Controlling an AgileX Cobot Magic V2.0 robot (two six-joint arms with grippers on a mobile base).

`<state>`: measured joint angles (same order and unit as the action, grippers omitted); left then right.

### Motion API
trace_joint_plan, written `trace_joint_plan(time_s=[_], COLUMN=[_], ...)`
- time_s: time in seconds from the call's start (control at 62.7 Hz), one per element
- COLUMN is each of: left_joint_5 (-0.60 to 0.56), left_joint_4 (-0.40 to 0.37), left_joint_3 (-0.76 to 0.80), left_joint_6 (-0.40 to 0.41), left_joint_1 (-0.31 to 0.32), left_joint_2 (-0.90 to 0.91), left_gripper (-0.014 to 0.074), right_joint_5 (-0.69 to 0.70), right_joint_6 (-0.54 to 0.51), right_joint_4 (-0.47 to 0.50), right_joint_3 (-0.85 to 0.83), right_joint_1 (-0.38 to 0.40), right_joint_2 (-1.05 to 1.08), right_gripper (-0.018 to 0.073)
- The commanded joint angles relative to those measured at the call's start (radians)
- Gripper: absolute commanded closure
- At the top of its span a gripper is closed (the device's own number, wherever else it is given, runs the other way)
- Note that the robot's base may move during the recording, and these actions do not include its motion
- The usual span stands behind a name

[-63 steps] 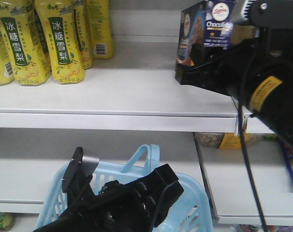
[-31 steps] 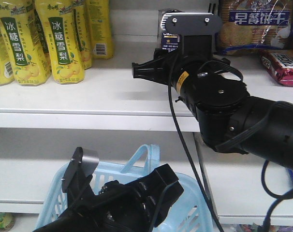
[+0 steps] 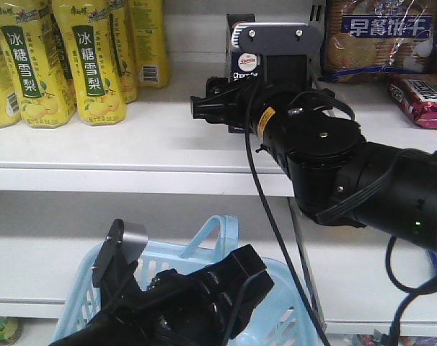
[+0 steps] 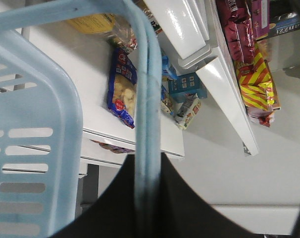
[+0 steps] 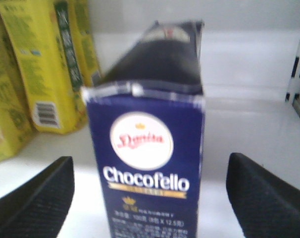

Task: Left arm holds basket, right arm returns cookies
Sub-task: 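Set the box upright on the shelf and open the right gripper, then withdraw the right gripper down and away from the shelf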

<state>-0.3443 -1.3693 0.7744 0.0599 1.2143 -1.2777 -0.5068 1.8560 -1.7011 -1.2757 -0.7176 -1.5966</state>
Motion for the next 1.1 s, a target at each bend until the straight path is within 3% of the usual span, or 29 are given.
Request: trace_joint_plan(time_s=[0.0,0.175,0.494,0.685,1.084], left_joint_5=[-0.037,-0.037,-0.037,-0.037,-0.037], left_joint_4=[0.036,0.036,0.036,0.036,0.036], left_joint_3=[0.034,0.034,0.034,0.034,0.034], left_joint_6=[-0.008,-0.008,-0.008,-0.008,-0.008], left_joint_1=[0.001,0.001,0.001,0.001,0.001], left_joint_2=[0.037,0.037,0.037,0.037,0.037], left_gripper=[0.0603,0.0603,0.0603,0.0603,0.0603], right_joint_5=[0.019,0.049,0.038,0.04,0.104], right_joint_6=[-0.003,-0.007,-0.105,-0.108,-0.109], right_joint_4=[-0.069,-0.08,-0.085,-0.085,-0.085], right_joint_3=[-0.023,0.066,0.373,0.581,0.938], right_joint_1=[0.002,-0.018,-0.17,-0.245,-0.256], right_joint_2=[0.095,0.215,0.52,0.752,1.205], right_gripper=[-0.0063,-0.0027,0.0001,0.0001,0.0001])
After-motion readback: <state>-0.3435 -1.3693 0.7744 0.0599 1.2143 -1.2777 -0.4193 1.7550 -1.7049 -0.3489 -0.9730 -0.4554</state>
